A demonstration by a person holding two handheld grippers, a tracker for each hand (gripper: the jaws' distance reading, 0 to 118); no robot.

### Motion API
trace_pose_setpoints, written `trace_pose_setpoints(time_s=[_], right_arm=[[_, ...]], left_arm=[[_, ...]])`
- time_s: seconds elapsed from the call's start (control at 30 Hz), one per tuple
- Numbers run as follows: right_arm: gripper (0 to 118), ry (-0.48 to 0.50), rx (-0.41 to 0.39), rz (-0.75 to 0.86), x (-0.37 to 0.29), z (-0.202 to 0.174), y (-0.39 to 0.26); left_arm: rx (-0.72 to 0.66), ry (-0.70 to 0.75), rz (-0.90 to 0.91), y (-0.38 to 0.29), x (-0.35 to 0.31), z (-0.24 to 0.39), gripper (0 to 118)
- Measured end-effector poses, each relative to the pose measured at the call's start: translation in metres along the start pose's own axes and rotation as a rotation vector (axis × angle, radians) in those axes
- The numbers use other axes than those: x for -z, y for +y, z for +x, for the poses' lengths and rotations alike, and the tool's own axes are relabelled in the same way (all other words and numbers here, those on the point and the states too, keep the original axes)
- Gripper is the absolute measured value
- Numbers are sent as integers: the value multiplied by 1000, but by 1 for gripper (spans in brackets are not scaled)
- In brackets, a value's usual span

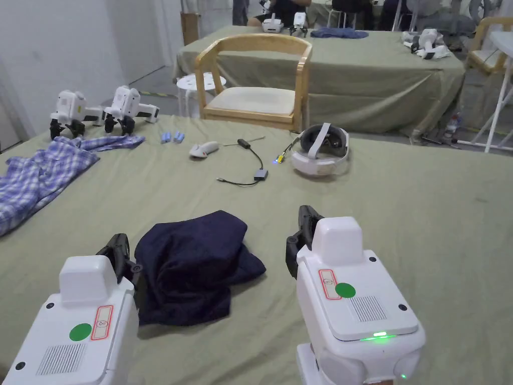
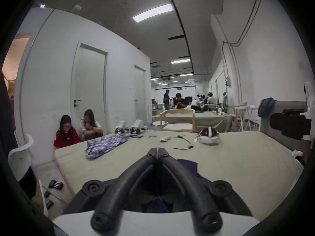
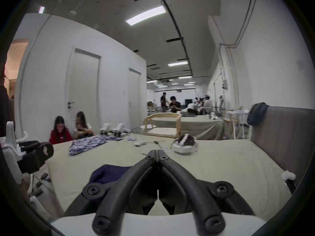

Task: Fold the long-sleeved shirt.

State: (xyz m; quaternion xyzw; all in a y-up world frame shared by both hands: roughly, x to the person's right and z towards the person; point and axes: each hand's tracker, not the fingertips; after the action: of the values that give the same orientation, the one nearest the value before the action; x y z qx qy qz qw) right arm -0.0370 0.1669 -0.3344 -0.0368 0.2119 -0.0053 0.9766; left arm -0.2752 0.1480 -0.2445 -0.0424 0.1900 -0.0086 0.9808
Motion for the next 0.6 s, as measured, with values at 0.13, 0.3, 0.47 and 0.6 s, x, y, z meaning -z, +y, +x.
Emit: trace_pose_setpoints(time_s=[0.13,0.3,0.47,0.6], right_arm=[[0,56,8,-61,14,-11,-1],[0,133,9,-95,29,-17,-11],[0,128,-18,-149,44,-18,-27],[0,110,-20,-191,44,-11,-33]], left_arm=[[39,-8,-103,-3,29,-11,79],[-2,-164,-323,-34,116,-14,102],[-64,-243,-620,-77,208,6,105],[100,-195,-701,-112,253,25,101]])
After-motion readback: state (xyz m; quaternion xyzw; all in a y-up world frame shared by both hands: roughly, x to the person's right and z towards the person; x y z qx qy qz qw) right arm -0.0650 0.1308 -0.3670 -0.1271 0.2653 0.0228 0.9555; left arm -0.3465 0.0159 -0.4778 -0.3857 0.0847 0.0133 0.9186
